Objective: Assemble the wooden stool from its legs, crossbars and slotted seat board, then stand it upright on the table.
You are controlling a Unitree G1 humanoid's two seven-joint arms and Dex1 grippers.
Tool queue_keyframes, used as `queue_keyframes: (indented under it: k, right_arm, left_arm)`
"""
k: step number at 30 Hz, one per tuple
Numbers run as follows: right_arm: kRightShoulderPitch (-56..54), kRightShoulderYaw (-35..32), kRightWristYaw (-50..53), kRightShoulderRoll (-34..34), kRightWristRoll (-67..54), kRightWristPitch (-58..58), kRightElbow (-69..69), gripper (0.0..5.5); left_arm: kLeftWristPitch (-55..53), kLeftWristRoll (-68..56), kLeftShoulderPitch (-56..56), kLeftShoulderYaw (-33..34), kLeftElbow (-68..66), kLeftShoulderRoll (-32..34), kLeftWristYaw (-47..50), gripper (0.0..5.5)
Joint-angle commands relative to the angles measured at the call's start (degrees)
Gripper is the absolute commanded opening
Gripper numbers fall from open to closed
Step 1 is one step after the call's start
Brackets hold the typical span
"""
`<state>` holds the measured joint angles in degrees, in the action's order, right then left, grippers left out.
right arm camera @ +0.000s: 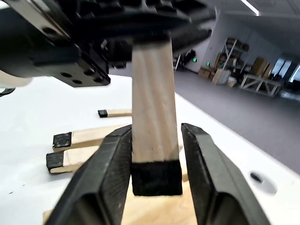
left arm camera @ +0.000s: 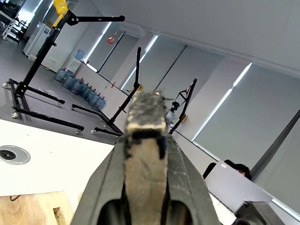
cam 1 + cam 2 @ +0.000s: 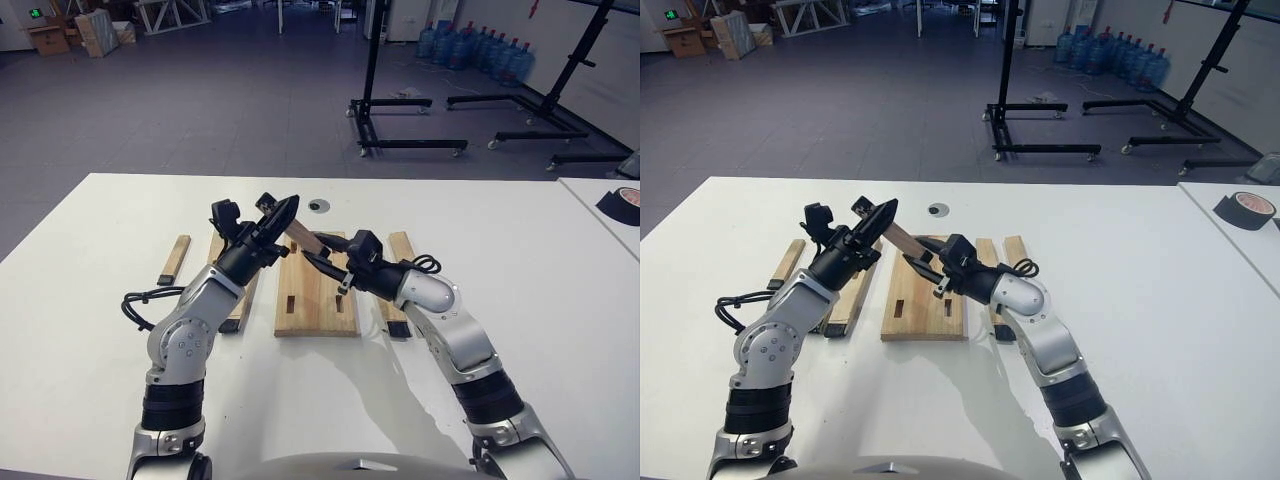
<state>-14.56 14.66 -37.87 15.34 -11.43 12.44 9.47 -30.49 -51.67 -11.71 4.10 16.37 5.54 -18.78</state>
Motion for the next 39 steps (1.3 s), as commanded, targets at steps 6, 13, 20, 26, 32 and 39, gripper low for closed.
queue_keyframes:
  k: [6, 13, 20, 26, 32, 39]
  right_arm:
    - [2.5, -5.5, 4.0, -0.3, -4.6, 7.3, 3.5, 3.32]
    - [1.5, -9.8, 16.8, -4.5, -0.9, 7.0, 2.0, 3.36]
    - [2.2, -8.9, 22.1, -7.5, 1.8, 6.3, 2.8, 3.36]
    - [2.4, -7.3, 23.1, -8.0, 3.8, 6.2, 2.2, 3.36]
    - [1.8, -7.8, 24.0, -8.1, 4.4, 6.9, 1.1, 3.36]
    - [0.3, -8.0, 23.6, -8.0, 4.8, 7.0, 0.0, 3.36]
  left_arm:
    - [4.8, 14.9, -4.7, 4.2, -6.4, 3.6, 8.4, 0.39]
    - [3.8, 22.5, -4.3, 8.2, -4.9, 10.2, 11.7, 0.39]
    - [6.4, 28.0, -2.1, 8.9, -10.7, 10.4, 12.6, 0.39]
    - [8.6, 30.2, -3.0, 10.1, -14.9, 10.6, 12.3, 0.39]
    - [11.7, 32.1, -3.8, 9.2, -17.9, 8.9, 11.6, 0.39]
    - [15.3, 34.4, -6.2, 9.4, -25.8, 8.6, 11.7, 0.39]
